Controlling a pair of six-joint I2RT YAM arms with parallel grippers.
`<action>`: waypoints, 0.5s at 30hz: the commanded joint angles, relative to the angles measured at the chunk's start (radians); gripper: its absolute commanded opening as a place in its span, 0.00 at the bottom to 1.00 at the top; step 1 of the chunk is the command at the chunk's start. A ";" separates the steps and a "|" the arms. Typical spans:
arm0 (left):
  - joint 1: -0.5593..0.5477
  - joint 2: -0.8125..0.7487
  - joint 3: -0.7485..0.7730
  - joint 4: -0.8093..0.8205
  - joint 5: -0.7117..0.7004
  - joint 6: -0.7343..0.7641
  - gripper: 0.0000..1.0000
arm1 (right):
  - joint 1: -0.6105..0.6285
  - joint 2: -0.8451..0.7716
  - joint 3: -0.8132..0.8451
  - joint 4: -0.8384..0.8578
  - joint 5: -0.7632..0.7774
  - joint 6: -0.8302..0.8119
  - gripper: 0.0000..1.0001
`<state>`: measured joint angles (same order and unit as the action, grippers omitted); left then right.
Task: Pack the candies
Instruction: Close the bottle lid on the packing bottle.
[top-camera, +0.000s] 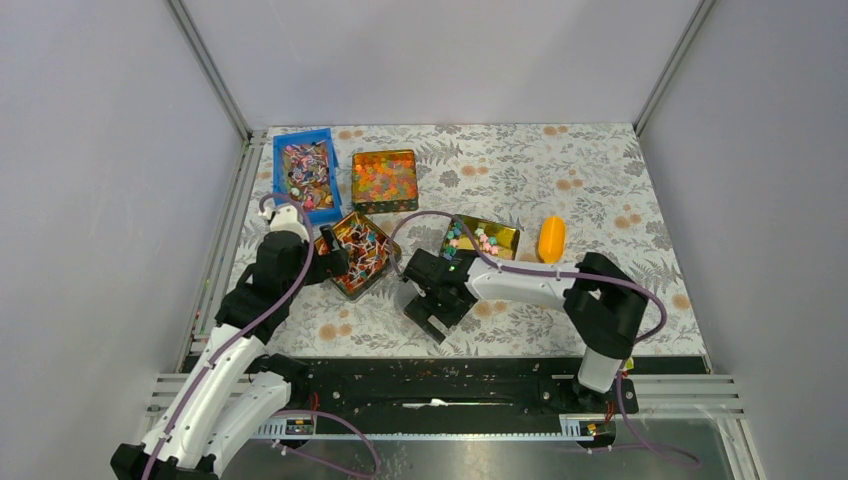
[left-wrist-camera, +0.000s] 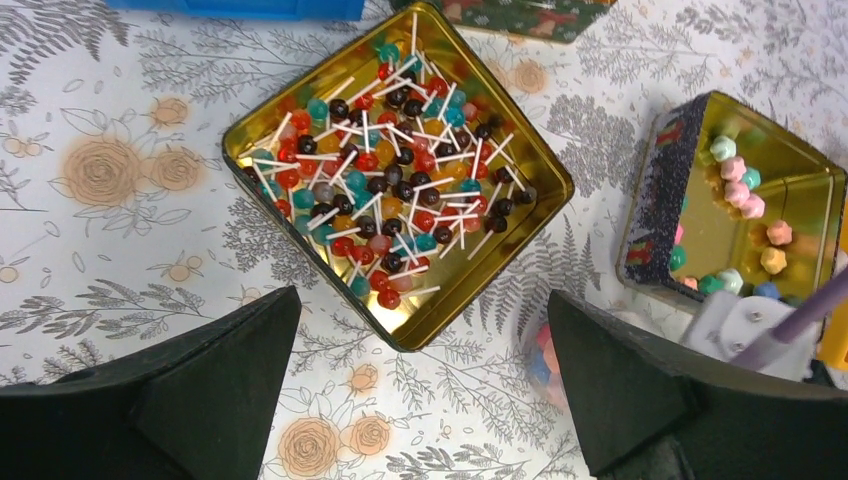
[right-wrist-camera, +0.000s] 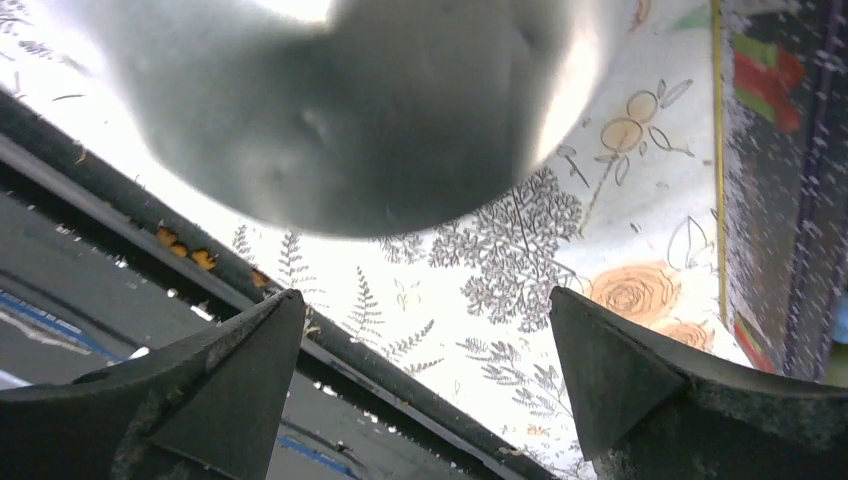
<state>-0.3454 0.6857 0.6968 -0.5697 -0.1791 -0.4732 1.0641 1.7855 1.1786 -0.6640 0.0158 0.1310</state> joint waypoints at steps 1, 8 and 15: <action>0.005 0.008 0.000 0.059 0.084 0.041 0.99 | 0.005 -0.103 -0.018 0.014 0.010 0.038 1.00; 0.005 0.078 0.068 -0.003 0.170 0.101 0.99 | -0.107 -0.202 -0.075 0.091 -0.129 0.149 1.00; 0.005 0.157 0.112 -0.021 0.307 0.078 0.99 | -0.217 -0.166 -0.063 0.128 -0.230 0.234 1.00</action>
<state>-0.3454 0.8230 0.7464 -0.5991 0.0158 -0.3973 0.8810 1.6058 1.1034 -0.5766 -0.1326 0.2916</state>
